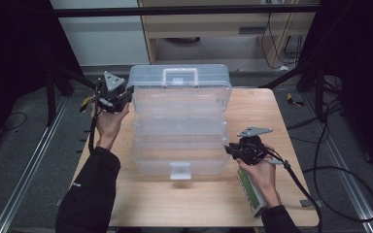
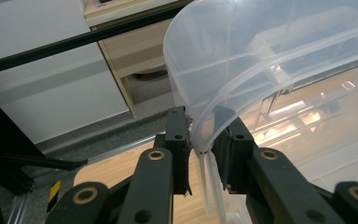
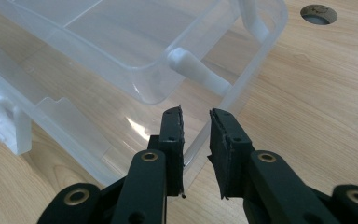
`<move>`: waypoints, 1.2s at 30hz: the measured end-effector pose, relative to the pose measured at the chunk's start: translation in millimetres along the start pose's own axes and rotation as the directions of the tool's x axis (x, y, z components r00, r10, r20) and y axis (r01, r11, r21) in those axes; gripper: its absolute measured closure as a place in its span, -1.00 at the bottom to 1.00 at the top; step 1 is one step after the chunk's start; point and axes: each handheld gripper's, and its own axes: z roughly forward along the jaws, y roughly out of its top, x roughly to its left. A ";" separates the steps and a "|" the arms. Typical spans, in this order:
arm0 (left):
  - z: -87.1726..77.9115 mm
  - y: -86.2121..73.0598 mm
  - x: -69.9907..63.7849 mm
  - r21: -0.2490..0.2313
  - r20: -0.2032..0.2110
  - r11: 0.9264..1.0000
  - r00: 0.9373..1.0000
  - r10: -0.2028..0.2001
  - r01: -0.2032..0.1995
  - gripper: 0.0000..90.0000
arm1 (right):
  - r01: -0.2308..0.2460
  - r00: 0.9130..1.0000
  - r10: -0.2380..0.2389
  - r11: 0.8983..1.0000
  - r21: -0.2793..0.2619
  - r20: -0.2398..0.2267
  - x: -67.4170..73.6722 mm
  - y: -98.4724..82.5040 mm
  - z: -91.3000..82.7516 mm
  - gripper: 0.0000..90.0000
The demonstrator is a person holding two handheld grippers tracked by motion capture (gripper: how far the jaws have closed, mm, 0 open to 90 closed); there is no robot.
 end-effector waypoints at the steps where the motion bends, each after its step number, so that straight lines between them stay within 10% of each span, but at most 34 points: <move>1: 1.4 1.0 0.5 0.002 -0.001 1.000 1.000 0.002 -0.002 0.68 | -0.001 1.000 0.001 1.000 0.000 -0.001 -0.1 0.0 0.1 0.67; 36: 37.4 16.8 9.9 0.031 -0.006 0.999 0.999 -0.042 0.042 0.70 | 0.000 1.000 0.000 1.000 -0.001 -0.002 -0.2 0.0 0.3 0.67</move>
